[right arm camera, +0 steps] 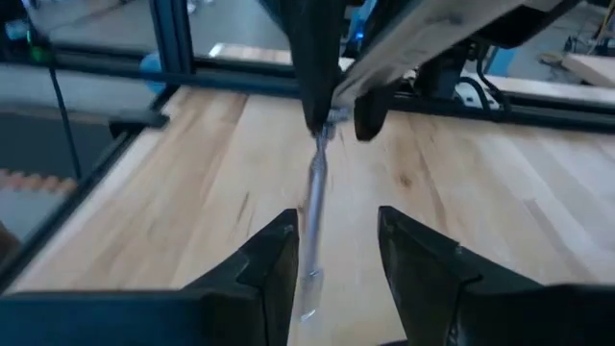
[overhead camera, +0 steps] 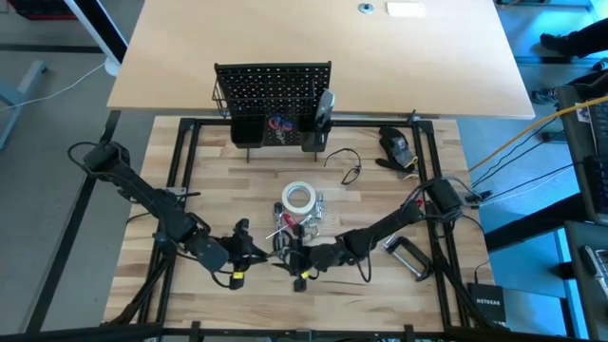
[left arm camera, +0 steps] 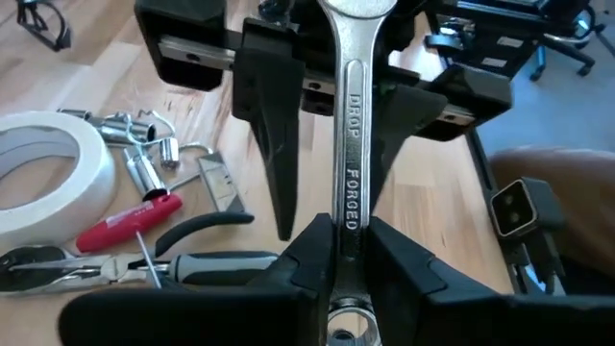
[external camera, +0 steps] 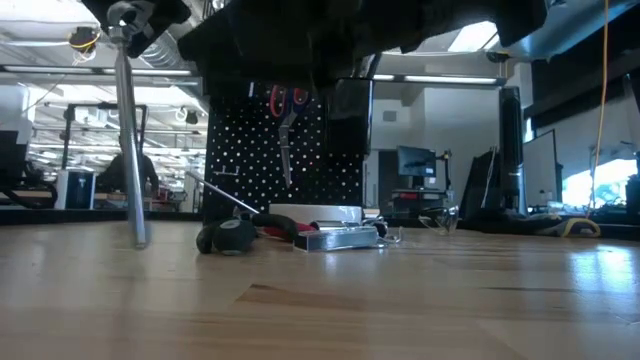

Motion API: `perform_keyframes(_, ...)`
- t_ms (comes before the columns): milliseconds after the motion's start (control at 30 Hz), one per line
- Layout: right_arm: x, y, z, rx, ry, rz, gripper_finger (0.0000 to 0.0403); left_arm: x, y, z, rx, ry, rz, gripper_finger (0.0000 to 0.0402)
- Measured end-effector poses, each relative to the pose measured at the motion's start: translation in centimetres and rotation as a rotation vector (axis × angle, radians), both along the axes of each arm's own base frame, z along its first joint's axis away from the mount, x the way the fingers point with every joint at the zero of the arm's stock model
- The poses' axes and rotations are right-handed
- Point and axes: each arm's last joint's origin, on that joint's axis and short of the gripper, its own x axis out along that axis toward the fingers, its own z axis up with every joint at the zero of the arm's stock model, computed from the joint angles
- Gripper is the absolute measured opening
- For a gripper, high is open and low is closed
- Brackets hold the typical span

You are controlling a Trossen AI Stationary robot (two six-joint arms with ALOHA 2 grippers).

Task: Hang tools onto peg board
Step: Put the silver wrench into the right black bin on the peg board

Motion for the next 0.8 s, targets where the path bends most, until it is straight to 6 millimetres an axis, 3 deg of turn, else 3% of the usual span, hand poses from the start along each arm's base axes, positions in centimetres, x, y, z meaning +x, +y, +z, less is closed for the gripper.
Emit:
perform_keyframes(200, -1.6, 0.8, 3.3, -0.051, 0.0, 0.003, 0.0147, -0.4, -0.6, 0.2, -0.001, -0.009, -0.02, 0.0037)
perform_keyframes(500, -4.1, 1.5, 5.6, 0.001, 0.108, 0.008, 0.0147, -0.4, -0.6, 0.2, -0.005, -0.015, -0.017, 0.0041)
perform_keyframes(700, -4.3, 1.1, 5.8, 0.013, 0.13, -0.005, 0.0147, -0.2, -0.7, 1.2, 0.014, -0.048, -0.012, 0.0038)
perform_keyframes(800, -3.7, 0.6, 4.9, 0.063, 0.123, 0.013, 0.0148, -0.1, -0.8, 2.1, 0.037, -0.079, -0.013, 0.004)
